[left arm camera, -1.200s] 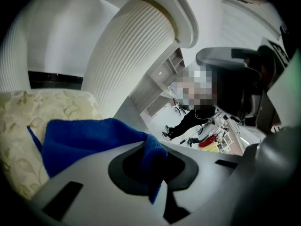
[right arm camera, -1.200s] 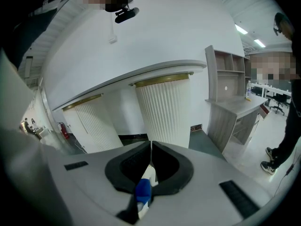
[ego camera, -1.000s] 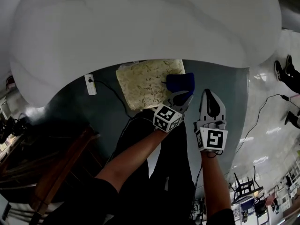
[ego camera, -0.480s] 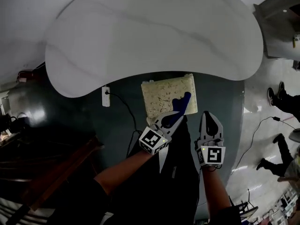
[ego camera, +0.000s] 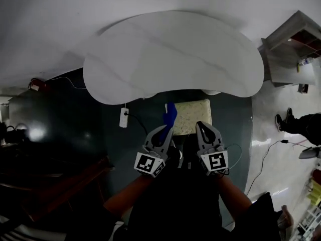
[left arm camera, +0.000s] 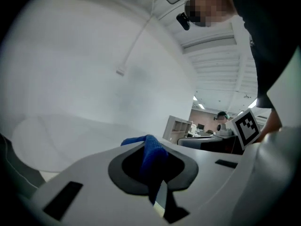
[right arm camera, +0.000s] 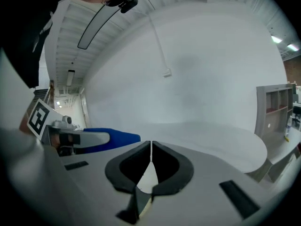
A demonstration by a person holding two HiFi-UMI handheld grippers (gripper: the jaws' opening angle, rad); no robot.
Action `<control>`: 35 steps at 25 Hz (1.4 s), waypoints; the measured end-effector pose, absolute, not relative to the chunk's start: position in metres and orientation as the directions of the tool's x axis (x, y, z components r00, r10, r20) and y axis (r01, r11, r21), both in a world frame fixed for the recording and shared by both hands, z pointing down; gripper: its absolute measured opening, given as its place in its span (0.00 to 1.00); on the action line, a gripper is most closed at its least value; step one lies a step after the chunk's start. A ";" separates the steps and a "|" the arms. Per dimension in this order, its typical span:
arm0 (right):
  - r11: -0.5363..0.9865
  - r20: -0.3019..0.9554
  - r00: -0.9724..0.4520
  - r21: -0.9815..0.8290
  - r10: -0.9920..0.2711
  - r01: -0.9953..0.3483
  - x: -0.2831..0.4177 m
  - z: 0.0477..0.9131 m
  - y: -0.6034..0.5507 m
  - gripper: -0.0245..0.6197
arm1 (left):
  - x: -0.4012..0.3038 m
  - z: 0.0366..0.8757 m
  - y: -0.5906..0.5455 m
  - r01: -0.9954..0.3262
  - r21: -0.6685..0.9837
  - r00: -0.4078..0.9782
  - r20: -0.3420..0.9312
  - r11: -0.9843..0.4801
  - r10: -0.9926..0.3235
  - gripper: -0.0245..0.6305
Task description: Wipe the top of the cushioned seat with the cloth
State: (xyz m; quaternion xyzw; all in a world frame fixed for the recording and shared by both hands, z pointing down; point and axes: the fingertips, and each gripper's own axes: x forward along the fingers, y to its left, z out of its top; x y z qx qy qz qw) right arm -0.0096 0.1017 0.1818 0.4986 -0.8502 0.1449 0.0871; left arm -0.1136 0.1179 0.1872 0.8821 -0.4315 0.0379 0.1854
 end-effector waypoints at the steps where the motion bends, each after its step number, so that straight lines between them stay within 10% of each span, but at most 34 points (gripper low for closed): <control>1: 0.475 0.289 -0.500 -0.157 -0.816 -0.866 -0.021 0.171 0.104 0.10 | -0.124 0.174 0.119 -0.790 0.283 0.605 0.213 -0.544 -0.767 0.09; 14: 0.569 0.230 -0.579 -0.114 -0.782 -0.814 -0.088 0.079 0.134 0.10 | -0.168 0.075 0.148 -0.855 0.194 0.505 0.095 -0.481 -0.858 0.09; 35: 0.621 0.092 -0.622 -0.044 -0.777 -0.782 0.047 -0.012 0.165 0.10 | -0.008 0.000 0.172 -0.907 0.087 0.415 0.029 -0.412 -0.909 0.09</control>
